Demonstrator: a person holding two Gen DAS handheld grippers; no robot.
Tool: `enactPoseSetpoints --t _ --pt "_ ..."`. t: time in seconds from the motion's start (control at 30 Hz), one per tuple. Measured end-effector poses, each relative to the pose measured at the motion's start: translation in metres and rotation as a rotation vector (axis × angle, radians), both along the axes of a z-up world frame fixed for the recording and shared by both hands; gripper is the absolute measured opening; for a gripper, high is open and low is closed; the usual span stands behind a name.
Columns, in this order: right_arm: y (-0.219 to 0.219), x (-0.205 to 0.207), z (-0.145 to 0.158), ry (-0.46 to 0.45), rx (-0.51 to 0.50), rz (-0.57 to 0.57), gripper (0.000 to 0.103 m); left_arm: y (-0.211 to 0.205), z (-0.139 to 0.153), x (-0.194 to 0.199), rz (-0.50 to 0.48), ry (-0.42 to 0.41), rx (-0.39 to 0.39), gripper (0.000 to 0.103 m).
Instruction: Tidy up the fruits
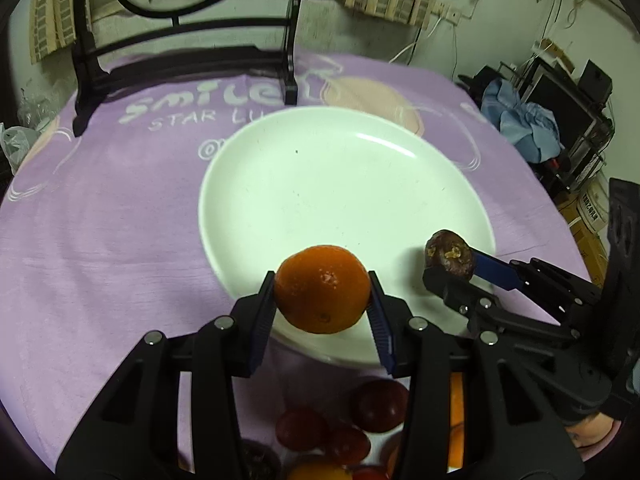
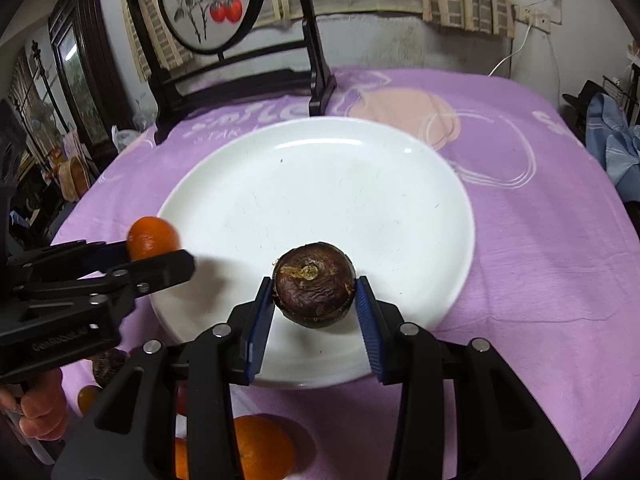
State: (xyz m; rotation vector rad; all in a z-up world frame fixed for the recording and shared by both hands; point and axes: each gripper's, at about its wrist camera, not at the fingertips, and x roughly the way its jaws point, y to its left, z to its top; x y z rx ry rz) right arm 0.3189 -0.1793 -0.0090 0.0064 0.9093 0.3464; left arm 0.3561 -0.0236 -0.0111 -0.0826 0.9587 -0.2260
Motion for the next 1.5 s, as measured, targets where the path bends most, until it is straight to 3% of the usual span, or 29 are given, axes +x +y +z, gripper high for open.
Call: enactPoseSetpoints --t 0.07,0.1,0.13,0.2,0.23,0.3,0.4,0.53,0.7,0.8,0.87,1.1,1.5 --pt "0.003 -0.003 0.000 -0.005 -0.018 0.013 0.048 0.000 -0.005 0.003 0.015 0.007 0.010 0.047" --pt "0.004 -0.005 0.002 -0.012 -0.027 0.017 0.053 0.002 -0.005 0.000 0.021 -0.006 0.016 0.056" --pt "0.005 -0.009 0.005 -0.023 -0.030 0.026 0.056 0.003 -0.003 -0.005 0.025 -0.024 0.025 0.073" --pt "0.006 -0.021 0.014 -0.056 -0.036 0.045 0.056 0.007 0.011 -0.020 0.044 -0.094 0.051 0.093" --pt "0.006 -0.027 0.018 -0.077 -0.037 0.055 0.056 0.011 0.019 -0.030 0.051 -0.132 0.052 0.095" --pt "0.004 -0.046 0.027 -0.133 -0.038 0.071 0.063 0.017 0.028 -0.047 0.044 -0.162 0.043 0.096" --pt "0.001 -0.070 0.030 -0.162 -0.028 0.104 0.065 0.031 0.028 -0.079 0.042 -0.180 0.023 0.097" --pt "-0.001 -0.097 0.024 -0.141 -0.022 0.137 0.065 0.045 0.015 -0.119 0.050 -0.168 0.024 0.097" --pt "-0.007 -0.123 0.020 -0.115 0.014 0.160 0.065 0.054 -0.006 -0.168 0.007 -0.156 -0.033 0.097" --pt "-0.010 -0.130 0.014 -0.076 0.021 0.165 0.065 0.048 -0.015 -0.186 -0.026 -0.156 0.005 0.097" --pt "-0.011 -0.132 0.010 -0.055 0.019 0.168 0.065 0.040 -0.016 -0.193 -0.064 -0.173 0.034 0.097" --pt "-0.014 -0.134 -0.003 -0.009 0.008 0.173 0.063 0.030 -0.018 -0.197 -0.140 -0.166 0.020 0.097" --pt "-0.003 -0.132 -0.017 0.036 -0.021 0.215 0.047 0.025 -0.024 -0.196 -0.175 -0.127 0.033 0.097"
